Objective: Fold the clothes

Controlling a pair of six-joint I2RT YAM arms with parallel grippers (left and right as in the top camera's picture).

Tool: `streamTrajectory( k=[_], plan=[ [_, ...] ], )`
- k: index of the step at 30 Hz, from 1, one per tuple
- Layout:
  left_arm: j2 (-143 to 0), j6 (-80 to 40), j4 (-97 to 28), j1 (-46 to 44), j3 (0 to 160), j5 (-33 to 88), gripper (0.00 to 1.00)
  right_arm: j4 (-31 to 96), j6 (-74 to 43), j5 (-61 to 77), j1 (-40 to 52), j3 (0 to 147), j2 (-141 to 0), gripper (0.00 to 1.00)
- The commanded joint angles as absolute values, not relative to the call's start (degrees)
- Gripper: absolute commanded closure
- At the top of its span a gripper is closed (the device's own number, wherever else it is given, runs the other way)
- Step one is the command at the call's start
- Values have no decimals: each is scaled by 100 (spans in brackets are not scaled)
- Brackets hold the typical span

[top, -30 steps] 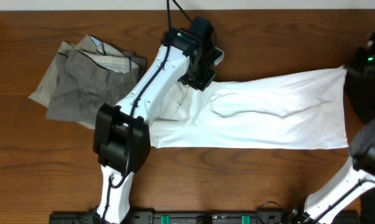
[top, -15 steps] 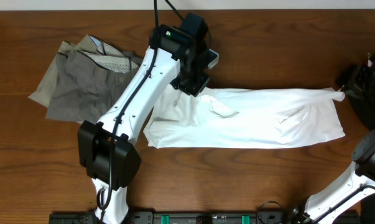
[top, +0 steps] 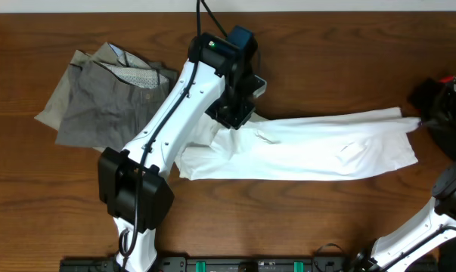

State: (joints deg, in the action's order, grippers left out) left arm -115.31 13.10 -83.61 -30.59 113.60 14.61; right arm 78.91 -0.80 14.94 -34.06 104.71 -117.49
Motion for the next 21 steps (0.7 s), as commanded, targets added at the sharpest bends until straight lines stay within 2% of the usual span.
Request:
streamTrajectory(
  k=[1,2,3,4,7,10,13,15,18,21],
  plan=[
    [-11498,1258,-8536,-3046,11434,1391,92,7950,8,1347,-3433,10490,-11762,93],
    [-11498,1258,-8597,-3046,11434,1391,91,7964,8,1345,-3433,10490,-11762,93],
    [-11498,1258,-8663,-3046,11434,1389,84,7975,8,1347,-3433,10490,-11762,93],
    [-11498,1258,-8722,-3046,11434,1391,71,7977,8,1352,-3433,10490,-11762,93],
    [-11498,1258,-8833,-3046,11434,1389,59,7968,8,1483,-3420,10490,-11762,92],
    [-11498,1258,-8844,-3046,11434,1389,57,7861,10,1782,-3387,10490,-11764,88],
    [-11498,1260,-8833,-3046,11432,1389,51,7730,10,2064,-3310,10488,-11764,77],
    [-11500,1260,-8750,-3046,11371,1389,45,7627,12,2053,-3232,10488,-11767,67],
    [-11504,1258,-8565,-3046,11150,1389,41,7583,10,2060,-3092,10486,-11767,62],
    [-11509,1210,-8326,-3059,10739,1391,39,7566,12,2058,-2963,10477,-11769,53]
  ],
)
